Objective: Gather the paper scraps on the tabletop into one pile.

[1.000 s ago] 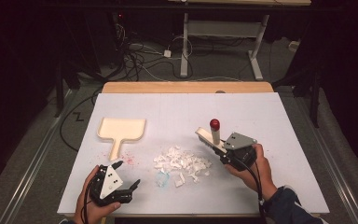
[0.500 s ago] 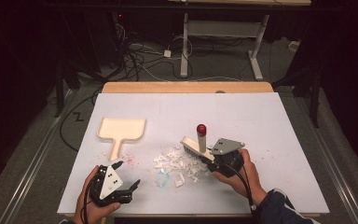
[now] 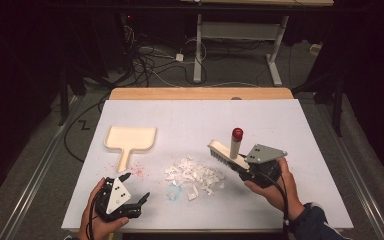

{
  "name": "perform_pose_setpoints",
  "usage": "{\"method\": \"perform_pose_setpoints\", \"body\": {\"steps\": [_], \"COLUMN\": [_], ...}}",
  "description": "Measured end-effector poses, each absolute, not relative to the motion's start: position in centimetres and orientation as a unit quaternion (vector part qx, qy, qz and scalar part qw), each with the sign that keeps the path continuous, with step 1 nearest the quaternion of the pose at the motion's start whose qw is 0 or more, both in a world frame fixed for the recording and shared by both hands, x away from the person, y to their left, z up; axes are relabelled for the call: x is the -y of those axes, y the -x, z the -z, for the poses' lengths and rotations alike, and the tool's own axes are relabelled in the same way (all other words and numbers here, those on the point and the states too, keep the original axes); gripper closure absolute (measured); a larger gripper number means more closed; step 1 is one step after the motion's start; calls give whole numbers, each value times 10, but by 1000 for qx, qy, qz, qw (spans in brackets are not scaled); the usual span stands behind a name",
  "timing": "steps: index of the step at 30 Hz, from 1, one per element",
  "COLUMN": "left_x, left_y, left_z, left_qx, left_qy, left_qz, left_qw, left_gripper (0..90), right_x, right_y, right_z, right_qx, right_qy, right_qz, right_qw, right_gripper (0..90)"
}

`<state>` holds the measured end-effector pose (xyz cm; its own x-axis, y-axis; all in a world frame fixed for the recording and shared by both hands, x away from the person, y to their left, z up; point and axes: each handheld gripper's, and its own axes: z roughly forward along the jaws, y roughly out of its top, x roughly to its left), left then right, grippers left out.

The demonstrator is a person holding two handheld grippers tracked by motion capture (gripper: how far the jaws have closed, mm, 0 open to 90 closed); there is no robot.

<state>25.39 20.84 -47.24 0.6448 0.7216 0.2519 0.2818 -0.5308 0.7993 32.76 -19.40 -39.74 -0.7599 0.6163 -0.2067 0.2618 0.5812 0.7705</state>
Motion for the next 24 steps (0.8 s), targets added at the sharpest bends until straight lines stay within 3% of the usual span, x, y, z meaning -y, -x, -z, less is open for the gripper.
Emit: {"method": "perform_pose_setpoints", "body": {"steps": [8,14,18,24], "left_x": [-207,-206,-206,-205], "left_y": [-254,-255,-255,-256], "left_z": [473,474,474,474], "left_qx": [-303,-303,-304,-302], "left_qy": [-827,-828,-827,-829], "left_qz": [-291,-289,-288,-287], "left_qw": [373,372,374,373], "left_gripper": [165,166,166,166], "right_x": [219,224,210,175], "right_y": [-308,-300,-301,-310], "right_z": [399,410,415,412], "right_qx": [-872,-888,-893,-895], "right_qy": [-256,-257,-247,-217], "right_qz": [-350,-332,-343,-347], "right_qw": [226,187,155,179], "right_gripper": [678,678,678,678]}}
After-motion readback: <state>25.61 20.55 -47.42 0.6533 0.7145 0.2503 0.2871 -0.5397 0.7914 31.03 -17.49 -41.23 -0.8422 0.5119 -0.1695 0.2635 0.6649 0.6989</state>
